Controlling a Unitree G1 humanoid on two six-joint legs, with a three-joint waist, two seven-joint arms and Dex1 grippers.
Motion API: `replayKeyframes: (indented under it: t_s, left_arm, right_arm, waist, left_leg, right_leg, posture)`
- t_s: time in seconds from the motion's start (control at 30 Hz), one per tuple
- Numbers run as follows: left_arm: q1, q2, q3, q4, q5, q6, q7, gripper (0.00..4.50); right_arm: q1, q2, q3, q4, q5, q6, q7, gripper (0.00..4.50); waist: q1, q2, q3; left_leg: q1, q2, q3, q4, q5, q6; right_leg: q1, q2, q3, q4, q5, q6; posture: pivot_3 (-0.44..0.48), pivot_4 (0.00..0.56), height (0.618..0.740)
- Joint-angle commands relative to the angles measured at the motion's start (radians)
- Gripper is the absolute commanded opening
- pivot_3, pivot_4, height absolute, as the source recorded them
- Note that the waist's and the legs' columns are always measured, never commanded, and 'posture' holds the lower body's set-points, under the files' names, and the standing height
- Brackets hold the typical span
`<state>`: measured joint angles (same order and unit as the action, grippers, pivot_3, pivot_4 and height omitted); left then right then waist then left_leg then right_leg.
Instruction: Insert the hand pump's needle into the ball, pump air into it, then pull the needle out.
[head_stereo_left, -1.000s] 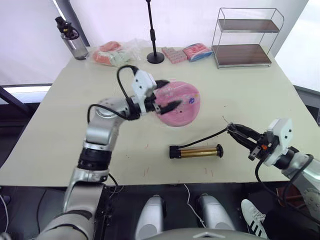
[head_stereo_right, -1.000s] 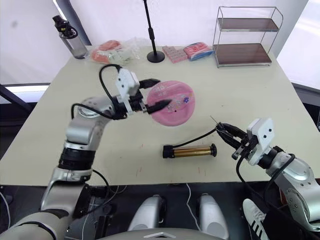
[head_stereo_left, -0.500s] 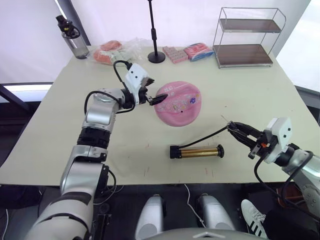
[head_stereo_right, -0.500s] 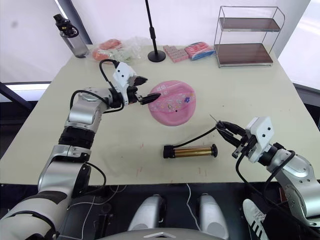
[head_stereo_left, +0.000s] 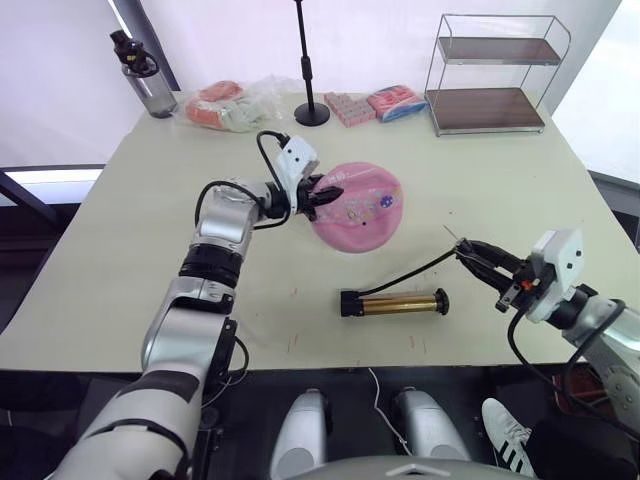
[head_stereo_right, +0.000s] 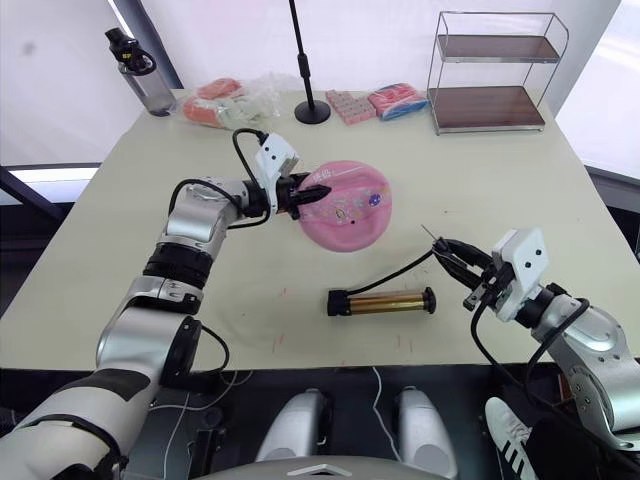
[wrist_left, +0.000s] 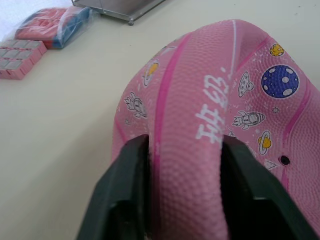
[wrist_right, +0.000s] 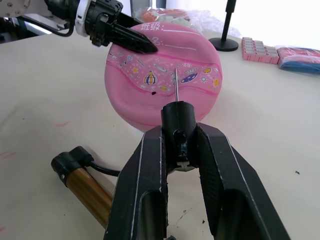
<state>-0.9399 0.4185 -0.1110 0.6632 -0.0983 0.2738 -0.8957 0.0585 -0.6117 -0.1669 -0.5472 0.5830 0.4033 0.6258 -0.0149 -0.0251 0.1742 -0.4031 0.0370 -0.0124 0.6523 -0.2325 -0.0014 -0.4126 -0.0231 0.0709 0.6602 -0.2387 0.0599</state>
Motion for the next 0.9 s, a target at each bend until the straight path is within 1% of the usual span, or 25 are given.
replayKeyframes:
  t_s: [0.03,0.07,0.17,0.3,0.37,0.53,0.7,0.8,0.9]
  left_arm:
    - [-0.008,0.003,0.023,-0.031,0.000,-0.035,0.017,0.38]
    - [-0.003,0.002,0.028,-0.040,-0.003,-0.040,0.021,0.02]
    - [0.012,0.000,0.037,-0.066,-0.011,-0.054,0.026,0.02]
    - [0.051,-0.001,0.036,-0.134,-0.007,-0.061,0.042,0.02]
    - [0.069,-0.003,0.034,-0.165,-0.001,-0.065,0.056,0.02]
    - [0.114,-0.017,0.031,-0.245,0.002,-0.053,0.100,0.02]
    - [0.157,-0.042,0.043,-0.317,-0.009,-0.021,0.162,0.02]
    - [0.192,-0.055,0.047,-0.361,-0.012,0.002,0.195,0.02]
    - [0.218,-0.066,0.047,-0.394,-0.013,0.023,0.220,0.02]
  right_arm:
    - [-0.050,-0.011,-0.038,-0.058,0.075,0.096,-0.051,0.33]
    - [-0.068,-0.017,-0.036,-0.064,0.094,0.133,-0.066,0.33]
    - [-0.116,-0.030,-0.031,-0.073,0.139,0.232,-0.109,0.33]
    - [-0.235,-0.068,-0.011,-0.061,0.198,0.414,-0.182,0.33]
    - [-0.292,-0.087,0.004,-0.047,0.219,0.500,-0.205,0.33]
    - [-0.459,-0.128,0.070,0.015,0.240,0.691,-0.222,0.33]
    - [-0.632,-0.101,0.123,0.107,0.253,0.844,-0.230,0.33]
    - [-0.699,-0.078,0.170,0.142,0.238,0.898,-0.234,0.33]
    - [-0.737,-0.048,0.201,0.154,0.227,0.930,-0.239,0.33]
  waist:
    - [-0.002,0.000,0.000]
    - [-0.003,0.000,0.000]
    - [-0.004,0.000,0.000]
    - [-0.004,0.000,0.000]
    - [-0.003,0.000,0.000]
    - [-0.003,0.000,0.000]
    - [-0.001,0.000,0.000]
    - [0.000,0.000,0.000]
    - [0.000,0.000,0.000]
  left_leg:
    - [0.000,0.000,0.000,0.000,0.000,0.000]
    - [0.000,0.000,0.000,0.000,0.000,0.000]
    - [0.000,0.000,0.000,0.000,0.000,0.000]
    - [0.000,0.000,0.000,0.000,0.000,0.000]
    - [0.000,0.000,-0.001,0.000,0.000,0.000]
    - [-0.002,0.000,-0.001,0.000,0.000,0.000]
    - [-0.009,0.000,-0.003,0.001,0.000,0.000]
    - [-0.012,0.000,-0.004,0.002,0.000,0.000]
    - [-0.013,0.000,-0.005,0.002,0.000,0.000]
  right_leg:
    - [0.000,0.000,0.000,0.000,0.000,0.000]
    - [0.000,0.000,0.000,0.000,0.000,0.000]
    - [0.000,0.000,0.000,0.001,0.000,0.000]
    - [0.000,0.000,0.000,0.001,0.000,-0.001]
    - [-0.001,0.000,0.000,0.001,0.002,-0.003]
    - [-0.001,0.000,-0.001,0.001,0.003,-0.004]
    - [-0.008,0.000,-0.002,0.001,0.003,-0.005]
    - [-0.010,0.000,-0.004,0.001,0.004,-0.006]
    - [-0.010,0.000,-0.004,0.000,0.004,-0.006]
  posture:
    - [0.000,0.150,0.731]
    - [0.000,0.150,0.731]
    - [0.000,0.150,0.731]
    - [0.000,0.150,0.731]
    - [0.000,0.150,0.731]
    - [0.000,0.150,0.731]
    - [0.000,0.150,0.731]
    - [0.000,0.150,0.731]
    - [0.000,0.150,0.731]
